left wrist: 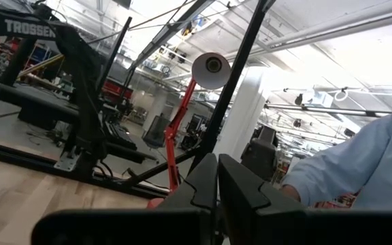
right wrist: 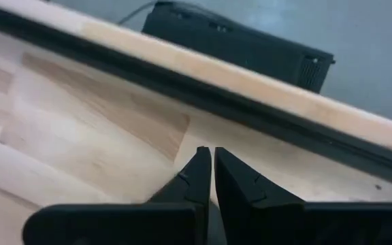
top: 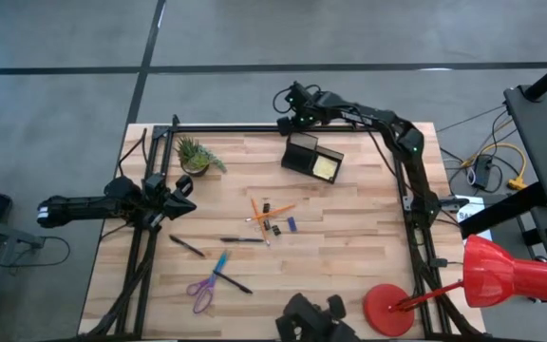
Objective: Pick and place office supplies into organizer
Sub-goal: Adjust the black desk organizer, then put the blue eraser into the black desk organizer
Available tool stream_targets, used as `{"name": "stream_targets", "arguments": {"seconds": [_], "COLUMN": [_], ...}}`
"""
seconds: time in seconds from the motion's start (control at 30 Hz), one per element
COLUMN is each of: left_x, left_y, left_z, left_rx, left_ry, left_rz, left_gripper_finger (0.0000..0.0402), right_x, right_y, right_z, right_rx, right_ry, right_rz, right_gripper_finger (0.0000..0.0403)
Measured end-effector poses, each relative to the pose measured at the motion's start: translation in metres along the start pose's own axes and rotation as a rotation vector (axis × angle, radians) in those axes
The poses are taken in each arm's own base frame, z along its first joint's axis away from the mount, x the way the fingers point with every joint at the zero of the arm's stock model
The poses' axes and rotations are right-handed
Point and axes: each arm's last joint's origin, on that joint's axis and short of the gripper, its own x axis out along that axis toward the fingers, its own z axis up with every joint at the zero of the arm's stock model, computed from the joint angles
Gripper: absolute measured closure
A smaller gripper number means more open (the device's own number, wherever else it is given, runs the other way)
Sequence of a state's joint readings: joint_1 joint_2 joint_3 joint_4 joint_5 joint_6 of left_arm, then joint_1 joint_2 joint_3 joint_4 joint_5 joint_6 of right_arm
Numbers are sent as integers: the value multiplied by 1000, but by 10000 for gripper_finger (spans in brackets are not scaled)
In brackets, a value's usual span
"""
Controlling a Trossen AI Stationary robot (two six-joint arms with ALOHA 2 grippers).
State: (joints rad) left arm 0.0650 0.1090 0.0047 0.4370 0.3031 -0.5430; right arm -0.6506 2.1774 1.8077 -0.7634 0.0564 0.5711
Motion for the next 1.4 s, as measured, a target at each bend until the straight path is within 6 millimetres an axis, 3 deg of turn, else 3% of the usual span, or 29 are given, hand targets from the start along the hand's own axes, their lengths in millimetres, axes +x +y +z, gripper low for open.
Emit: {"name": "stream_targets", "arguments": {"seconds": [0.3,0.4,0.5,0.6,0.7,0.8,0.93,1.07,1.27,1.4], "left_x": [0,0,0,0,0,0,0,0,0,0], "left_y": [0,0,0,0,0,0,0,0,0,1], "left_z": [0,0,0,0,0,0,0,0,-1,-1], "left_rx": [-1,-1,-1,-1,-1,0,-2,-2,-2,-2], "left_ry": [2,1,1,1,2,1,4,3,5,6], "left_rz": [1,1,1,1,1,1,3,2,4,4], "left_gripper_finger": [402,402,402,402,402,402,402,402,402,402], "right_x": [-20,-32,-67,-111,-139,-149,-150,-139,-102,-74], "right_y": [19,30,47,63,67,68,84,100,109,116], "right_z": [-29,-30,-27,-28,-45,-78,-129,-169,-208,-227], "right_rx": [-200,-232,-290,-429,-451,-434,-554,-486,-243,-193], "right_ry": [134,10,-242,-380,-274,-74,18,46,246,358], "right_rz": [-37,-104,-185,-110,61,34,-100,-118,-133,-144], "right_gripper_finger": [390,390,390,390,390,384,345,289,217,192]}}
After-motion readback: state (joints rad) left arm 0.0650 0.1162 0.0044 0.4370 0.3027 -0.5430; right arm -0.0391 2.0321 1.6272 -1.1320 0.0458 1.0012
